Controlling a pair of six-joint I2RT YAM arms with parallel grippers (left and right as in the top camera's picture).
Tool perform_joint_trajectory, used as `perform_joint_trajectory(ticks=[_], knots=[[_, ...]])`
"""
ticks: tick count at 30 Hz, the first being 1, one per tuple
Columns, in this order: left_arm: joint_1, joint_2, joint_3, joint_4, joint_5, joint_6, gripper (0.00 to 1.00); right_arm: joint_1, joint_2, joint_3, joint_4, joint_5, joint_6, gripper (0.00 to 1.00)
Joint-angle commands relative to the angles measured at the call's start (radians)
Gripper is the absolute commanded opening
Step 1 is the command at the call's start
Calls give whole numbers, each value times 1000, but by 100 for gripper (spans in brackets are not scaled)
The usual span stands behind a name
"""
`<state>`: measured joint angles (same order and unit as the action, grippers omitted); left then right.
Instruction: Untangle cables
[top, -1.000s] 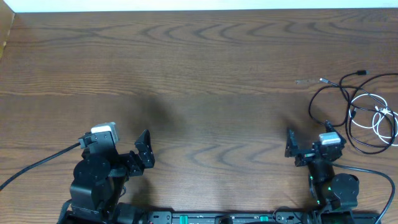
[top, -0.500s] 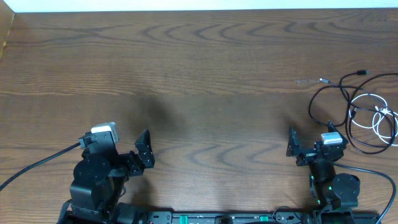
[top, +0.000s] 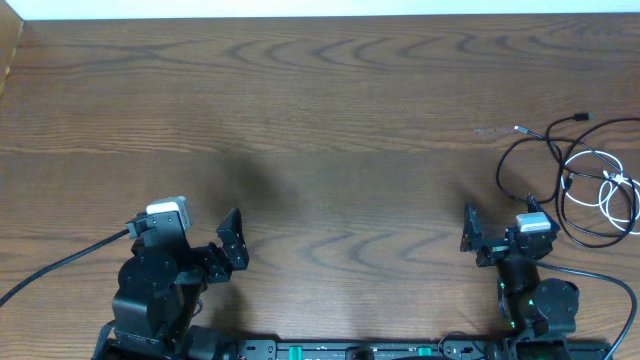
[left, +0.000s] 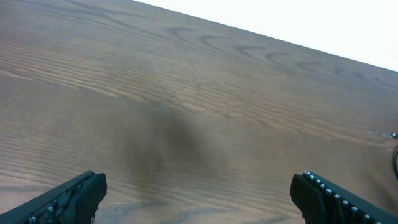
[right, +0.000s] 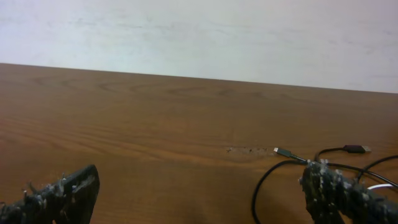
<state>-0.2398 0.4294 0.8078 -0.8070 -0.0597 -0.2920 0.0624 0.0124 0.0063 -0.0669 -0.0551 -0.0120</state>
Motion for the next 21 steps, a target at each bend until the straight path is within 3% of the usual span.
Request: perform_joint_trajectory(ticks=[1, 8, 11, 15, 21], knots=[[-2, -2, -6, 1, -20, -1, 99, -2, -4, -1, -4, -4, -12, 99], [-2, -2, -6, -6, -20, -1, 99, -2, -4, -1, -4, -4, -12, 99], [8, -7, -6, -77, -21, 8, 99, -2, -4, -1, -5, -4, -12, 99], [91, -18, -12, -145, 5, 3, 99, -2, -4, -1, -4, -4, -12, 99], [182, -97, -108, -88, 7, 3, 99, -2, -4, -1, -5, -4, -12, 99]])
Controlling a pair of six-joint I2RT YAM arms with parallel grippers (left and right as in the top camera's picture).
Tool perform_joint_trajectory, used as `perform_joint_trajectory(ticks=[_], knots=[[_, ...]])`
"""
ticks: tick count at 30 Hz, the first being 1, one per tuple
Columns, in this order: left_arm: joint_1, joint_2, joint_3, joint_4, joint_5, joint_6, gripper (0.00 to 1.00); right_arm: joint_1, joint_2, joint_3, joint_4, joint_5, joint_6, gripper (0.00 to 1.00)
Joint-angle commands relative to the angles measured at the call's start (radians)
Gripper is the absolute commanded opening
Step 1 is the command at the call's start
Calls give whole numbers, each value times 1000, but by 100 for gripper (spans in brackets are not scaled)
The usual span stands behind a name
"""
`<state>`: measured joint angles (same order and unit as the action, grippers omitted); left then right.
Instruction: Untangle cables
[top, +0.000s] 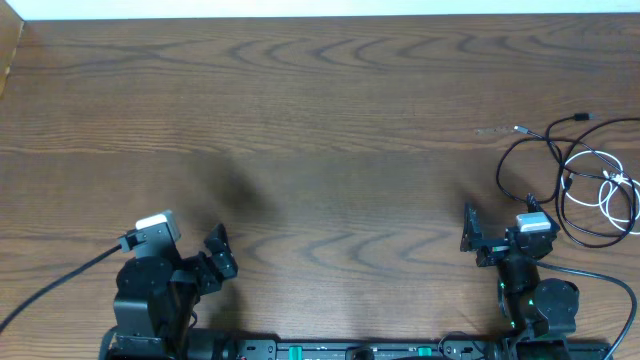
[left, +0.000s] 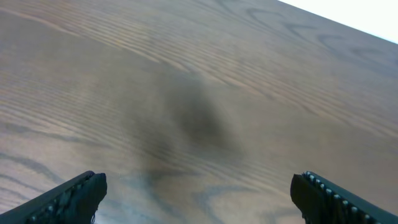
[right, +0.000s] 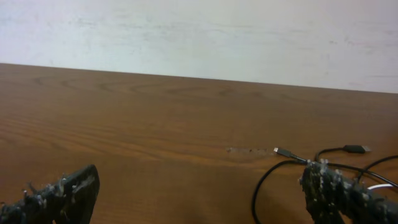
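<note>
A black cable (top: 530, 165) and a thinner white cable (top: 612, 190) lie looped through each other at the table's right edge. The black cable's plug (top: 582, 117) and a small silver-tipped connector (top: 518, 128) point to the far side. In the right wrist view the black cable (right: 258, 186) curves beside the right finger, with the connector (right: 283, 152) beyond it. My right gripper (top: 502, 222) (right: 200, 186) stands open just near of the tangle, holding nothing. My left gripper (top: 220, 252) (left: 199, 186) is open and empty over bare wood at the front left.
The wooden table (top: 320, 120) runs to a white wall (right: 199, 37) at the far side. A black lead (top: 60, 270) trails from the left arm to the front left corner. Both arm bases sit along the near edge.
My left gripper has drawn back toward its base and tipped down; its view now holds only wood, with no wall. The right arm and the cables have not moved.
</note>
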<state>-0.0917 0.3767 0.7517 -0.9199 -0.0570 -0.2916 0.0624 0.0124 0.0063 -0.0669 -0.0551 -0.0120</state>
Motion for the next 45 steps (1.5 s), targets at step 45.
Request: perform_joint_trajectory(ticks=[45], knots=[[95, -376, -748, 904, 102, 344, 99, -2, -4, -1, -4, -4, -12, 99]])
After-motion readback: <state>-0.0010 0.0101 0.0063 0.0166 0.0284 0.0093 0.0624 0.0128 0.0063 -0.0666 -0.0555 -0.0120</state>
